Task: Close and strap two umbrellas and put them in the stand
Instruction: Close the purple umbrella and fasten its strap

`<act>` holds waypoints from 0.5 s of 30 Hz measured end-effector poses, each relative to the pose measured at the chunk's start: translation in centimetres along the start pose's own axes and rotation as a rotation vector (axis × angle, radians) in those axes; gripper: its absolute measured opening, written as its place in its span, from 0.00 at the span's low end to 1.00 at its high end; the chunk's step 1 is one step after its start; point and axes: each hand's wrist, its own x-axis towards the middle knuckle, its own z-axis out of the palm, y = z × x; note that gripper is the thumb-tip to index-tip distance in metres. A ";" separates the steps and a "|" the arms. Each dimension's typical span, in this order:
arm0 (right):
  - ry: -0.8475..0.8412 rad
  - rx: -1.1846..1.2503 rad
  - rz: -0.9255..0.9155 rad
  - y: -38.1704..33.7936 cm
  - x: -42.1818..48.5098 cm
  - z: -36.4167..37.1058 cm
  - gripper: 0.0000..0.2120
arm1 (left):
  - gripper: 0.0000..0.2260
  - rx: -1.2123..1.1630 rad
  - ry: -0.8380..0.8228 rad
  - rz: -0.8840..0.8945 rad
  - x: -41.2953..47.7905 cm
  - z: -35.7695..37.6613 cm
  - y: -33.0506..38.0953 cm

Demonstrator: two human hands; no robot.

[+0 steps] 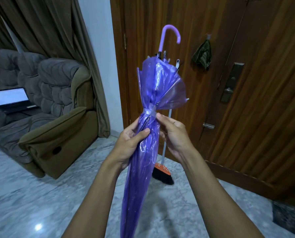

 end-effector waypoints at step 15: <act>0.241 -0.500 -0.284 -0.8 -0.2 1.0 0.06 | 0.19 0.560 0.121 0.032 1.5 -0.3 1.3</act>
